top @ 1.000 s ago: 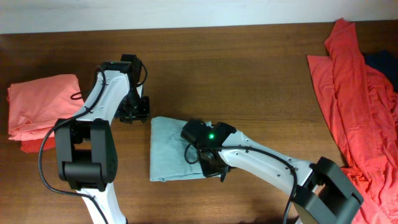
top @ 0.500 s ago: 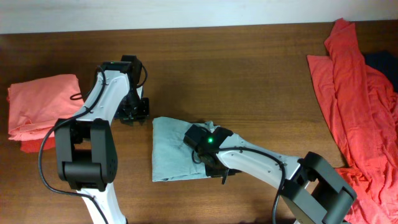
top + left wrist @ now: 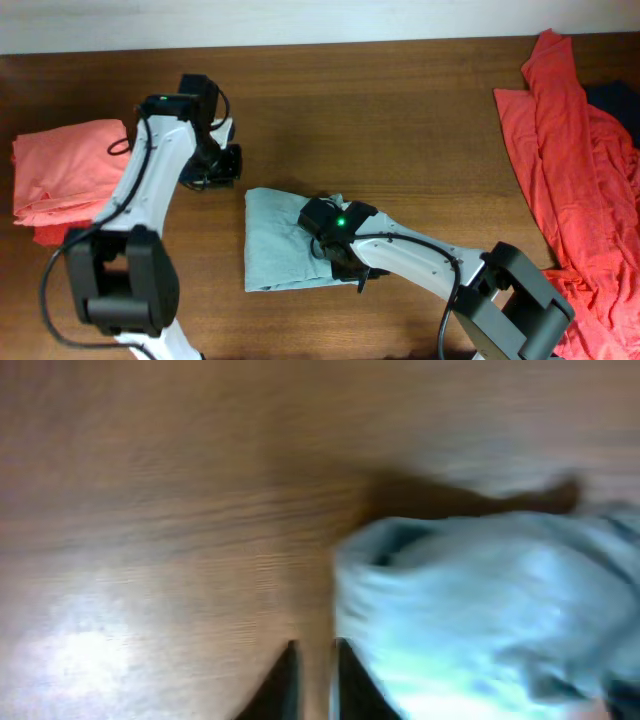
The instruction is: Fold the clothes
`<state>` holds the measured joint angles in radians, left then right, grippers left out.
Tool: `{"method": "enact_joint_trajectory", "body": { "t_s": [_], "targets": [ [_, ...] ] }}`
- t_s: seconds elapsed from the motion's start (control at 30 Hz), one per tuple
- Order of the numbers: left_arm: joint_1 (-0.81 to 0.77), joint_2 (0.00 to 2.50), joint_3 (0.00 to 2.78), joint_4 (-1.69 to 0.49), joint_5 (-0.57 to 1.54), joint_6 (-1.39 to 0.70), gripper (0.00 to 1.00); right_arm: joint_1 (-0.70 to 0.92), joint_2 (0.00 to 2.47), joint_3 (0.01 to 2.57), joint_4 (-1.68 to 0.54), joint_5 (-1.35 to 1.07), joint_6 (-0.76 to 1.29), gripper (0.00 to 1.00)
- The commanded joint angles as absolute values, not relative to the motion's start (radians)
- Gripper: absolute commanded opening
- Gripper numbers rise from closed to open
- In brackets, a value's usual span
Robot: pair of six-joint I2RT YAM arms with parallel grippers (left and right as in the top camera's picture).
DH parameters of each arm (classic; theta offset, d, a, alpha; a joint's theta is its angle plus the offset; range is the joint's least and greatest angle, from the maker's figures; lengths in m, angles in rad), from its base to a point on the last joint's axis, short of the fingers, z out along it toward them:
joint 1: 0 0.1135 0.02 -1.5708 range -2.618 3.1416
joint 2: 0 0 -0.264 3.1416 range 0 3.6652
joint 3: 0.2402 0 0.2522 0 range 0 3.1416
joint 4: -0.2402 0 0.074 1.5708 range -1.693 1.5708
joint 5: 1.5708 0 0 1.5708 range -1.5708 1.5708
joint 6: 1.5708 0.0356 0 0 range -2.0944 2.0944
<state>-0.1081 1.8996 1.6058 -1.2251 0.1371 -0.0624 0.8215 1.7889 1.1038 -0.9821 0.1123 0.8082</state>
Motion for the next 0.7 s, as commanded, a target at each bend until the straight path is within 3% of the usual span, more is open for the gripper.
{"method": "enact_joint_trajectory", "body": {
  "t_s": [0.0, 0.27, 0.67],
  "targets": [
    [-0.128, 1.885, 1.601, -1.214, 0.269, 0.037, 0.04, 0.816, 1.792, 1.098, -0.979, 0.143, 0.821, 0.18],
    [-0.17, 1.886, 1.417, -1.074, 0.326, 0.047, 0.0, 0.816, 1.792, 1.098, -0.98, 0.143, 0.821, 0.18],
    [-0.17, 1.909, 1.139, -0.659, 0.149, -0.041, 0.1, 0.816, 1.792, 1.098, -0.987, 0.139, 0.821, 0.18]
  ]
}}
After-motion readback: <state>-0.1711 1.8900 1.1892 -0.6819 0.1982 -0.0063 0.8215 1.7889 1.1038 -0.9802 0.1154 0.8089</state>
